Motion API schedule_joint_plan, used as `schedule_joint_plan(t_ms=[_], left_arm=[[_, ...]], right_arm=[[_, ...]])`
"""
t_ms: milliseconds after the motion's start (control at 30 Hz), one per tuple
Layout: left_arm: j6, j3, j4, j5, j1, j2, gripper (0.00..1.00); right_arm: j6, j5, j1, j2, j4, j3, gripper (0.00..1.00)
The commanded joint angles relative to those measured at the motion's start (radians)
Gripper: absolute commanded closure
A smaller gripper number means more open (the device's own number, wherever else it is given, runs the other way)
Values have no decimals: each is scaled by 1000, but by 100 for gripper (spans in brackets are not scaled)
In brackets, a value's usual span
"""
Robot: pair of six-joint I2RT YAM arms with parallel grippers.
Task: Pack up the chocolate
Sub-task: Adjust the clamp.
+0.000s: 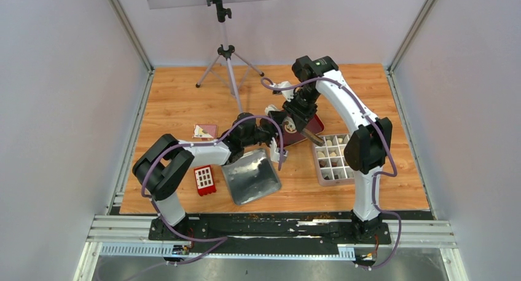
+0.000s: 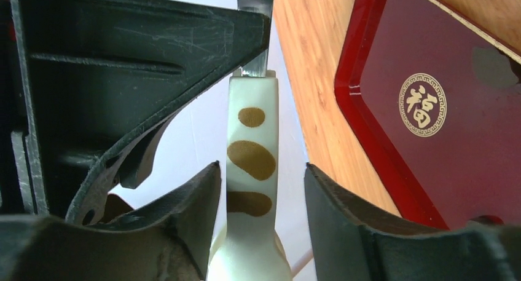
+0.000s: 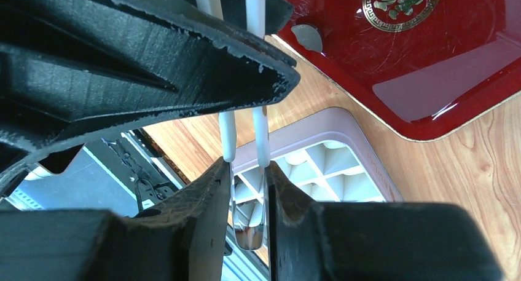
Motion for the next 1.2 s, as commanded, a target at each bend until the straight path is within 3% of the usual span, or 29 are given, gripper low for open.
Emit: schedule_joint_plan(t_ms=[0,133,300,500,867,1067,1167], left_arm=[[-20,32,47,-17,-6,6,45],[-158,42,66,-39,-6,-2,68],[-447,84,-4,-146,-6,-38,79],[-616,80,-21,-164,-6,-91,81],[-663,67,-37,-118,-7,-104,82],[-679,74,-30,-160,-6,-96,82],[-689,74,-32,-174,-6,-96,79]], right_arm=[[8,-36,-1,-69,-43,-1,75],[10,-39,1,-74,-41,-7,75],[-4,-48,-1,-102,-37,-2,67],[-6,-40,0,-103,-35,-39,61],[9,-27,-53,-86,-29,5,59],[3,-91,-60,-104,-42,-56,64],[-1,-96,-60,-104,-42,-51,75]])
